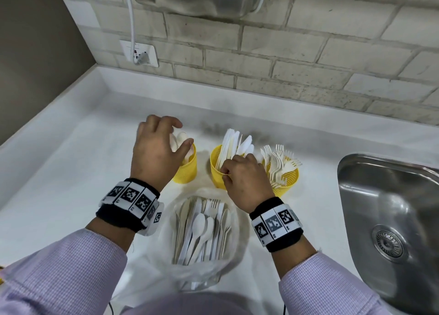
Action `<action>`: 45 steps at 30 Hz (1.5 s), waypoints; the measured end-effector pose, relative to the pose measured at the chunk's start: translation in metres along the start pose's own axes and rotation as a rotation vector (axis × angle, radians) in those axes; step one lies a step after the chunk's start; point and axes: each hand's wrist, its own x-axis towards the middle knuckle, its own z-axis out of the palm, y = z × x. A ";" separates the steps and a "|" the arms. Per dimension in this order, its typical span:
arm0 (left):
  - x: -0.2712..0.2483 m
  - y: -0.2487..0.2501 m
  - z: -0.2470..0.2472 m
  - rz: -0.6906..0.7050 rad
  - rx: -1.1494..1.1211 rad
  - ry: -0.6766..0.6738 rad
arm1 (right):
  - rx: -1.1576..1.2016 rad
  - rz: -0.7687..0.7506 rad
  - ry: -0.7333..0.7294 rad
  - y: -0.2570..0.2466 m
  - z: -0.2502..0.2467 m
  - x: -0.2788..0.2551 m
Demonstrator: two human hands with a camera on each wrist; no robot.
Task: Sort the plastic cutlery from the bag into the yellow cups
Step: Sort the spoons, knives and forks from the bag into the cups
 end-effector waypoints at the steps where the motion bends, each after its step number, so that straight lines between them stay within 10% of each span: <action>1: -0.003 0.003 -0.002 0.032 0.013 -0.031 | 0.005 0.001 -0.001 0.000 0.000 0.000; 14: -0.020 -0.010 0.014 -0.030 0.235 -0.423 | 0.052 0.001 0.036 0.001 0.006 0.001; 45: -0.027 0.002 0.011 0.031 0.117 -0.397 | 0.077 -0.034 0.103 -0.009 0.002 -0.008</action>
